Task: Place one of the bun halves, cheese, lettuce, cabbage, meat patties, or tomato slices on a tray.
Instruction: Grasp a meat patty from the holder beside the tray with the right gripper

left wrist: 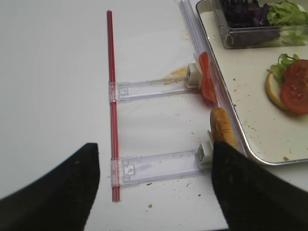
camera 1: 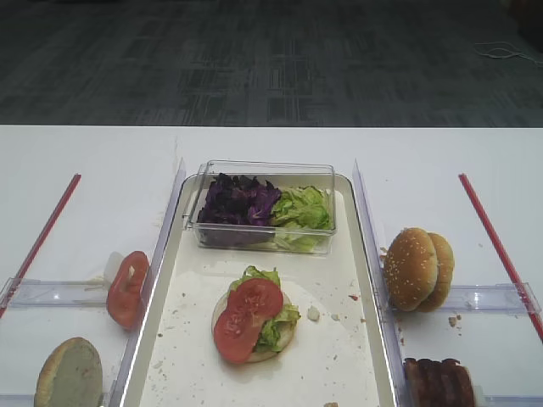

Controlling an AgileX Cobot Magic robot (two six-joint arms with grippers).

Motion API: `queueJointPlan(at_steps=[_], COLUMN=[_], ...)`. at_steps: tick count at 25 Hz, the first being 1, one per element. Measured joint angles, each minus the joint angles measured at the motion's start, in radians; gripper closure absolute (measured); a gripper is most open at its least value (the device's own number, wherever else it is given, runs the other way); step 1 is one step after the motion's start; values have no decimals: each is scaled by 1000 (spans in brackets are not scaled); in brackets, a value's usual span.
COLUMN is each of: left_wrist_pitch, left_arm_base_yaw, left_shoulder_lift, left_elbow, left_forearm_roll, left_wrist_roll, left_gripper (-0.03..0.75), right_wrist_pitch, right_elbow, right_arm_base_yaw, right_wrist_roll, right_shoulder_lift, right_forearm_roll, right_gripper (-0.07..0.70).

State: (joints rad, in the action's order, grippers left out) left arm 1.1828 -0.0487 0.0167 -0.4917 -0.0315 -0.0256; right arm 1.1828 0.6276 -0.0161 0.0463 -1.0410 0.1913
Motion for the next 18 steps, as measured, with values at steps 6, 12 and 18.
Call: queueJointPlan(at_steps=[6,12,18], left_wrist_pitch=[0,0,0], left_arm_base_yaw=[0,0,0], left_shoulder_lift=[0,0,0], left_elbow=[0,0,0], left_forearm_roll=[0,0,0], left_wrist_roll=[0,0,0], left_gripper=[225,225,225], right_wrist_pitch=[-2,-6,-25], right_elbow=[27,93,150], right_arm_base_yaw=[-119,-302,-483], right_wrist_roll=[-33,-201,-328], right_shoulder_lift=[0,-32,-134], right_forearm_roll=[-5,-31,-40], right_gripper=[-58,-58,-53])
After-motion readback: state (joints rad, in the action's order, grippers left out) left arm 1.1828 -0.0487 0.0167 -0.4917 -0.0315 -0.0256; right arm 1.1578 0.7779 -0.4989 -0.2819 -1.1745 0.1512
